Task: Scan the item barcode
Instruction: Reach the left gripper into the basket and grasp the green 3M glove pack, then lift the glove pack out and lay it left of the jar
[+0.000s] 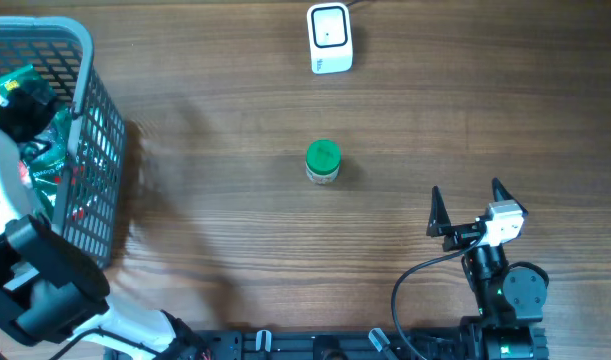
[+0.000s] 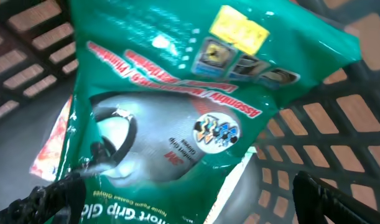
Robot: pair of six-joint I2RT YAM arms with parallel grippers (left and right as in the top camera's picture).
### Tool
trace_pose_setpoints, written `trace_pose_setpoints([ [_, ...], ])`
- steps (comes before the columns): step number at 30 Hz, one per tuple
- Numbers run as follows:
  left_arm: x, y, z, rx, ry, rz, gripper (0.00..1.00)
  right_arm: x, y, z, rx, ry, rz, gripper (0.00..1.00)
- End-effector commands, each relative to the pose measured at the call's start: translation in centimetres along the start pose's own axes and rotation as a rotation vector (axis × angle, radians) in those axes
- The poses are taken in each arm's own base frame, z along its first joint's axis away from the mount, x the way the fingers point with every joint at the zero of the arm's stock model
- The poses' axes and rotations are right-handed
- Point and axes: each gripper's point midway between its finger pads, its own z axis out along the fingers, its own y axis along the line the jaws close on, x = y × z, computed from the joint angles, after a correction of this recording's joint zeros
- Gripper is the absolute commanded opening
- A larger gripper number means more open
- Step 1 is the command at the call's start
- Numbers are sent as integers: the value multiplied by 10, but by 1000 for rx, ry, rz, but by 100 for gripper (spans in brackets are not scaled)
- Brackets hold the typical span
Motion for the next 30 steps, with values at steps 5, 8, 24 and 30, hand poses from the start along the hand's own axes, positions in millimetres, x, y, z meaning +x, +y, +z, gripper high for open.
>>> trace_pose_setpoints([
  [5, 19, -2, 43, -124, 32, 149, 100, -2, -3, 0, 14, -9, 12, 100],
  [8, 24, -4, 56, -124, 44, 155, 100, -2, -3, 0, 14, -9, 12, 100],
  [24, 56, 30, 86, -342, 147, 317, 4, -2, -3, 0, 14, -9, 12, 100],
  [30, 42, 23, 68, -329, 101, 310, 4, -2, -3, 0, 14, -9, 12, 100],
])
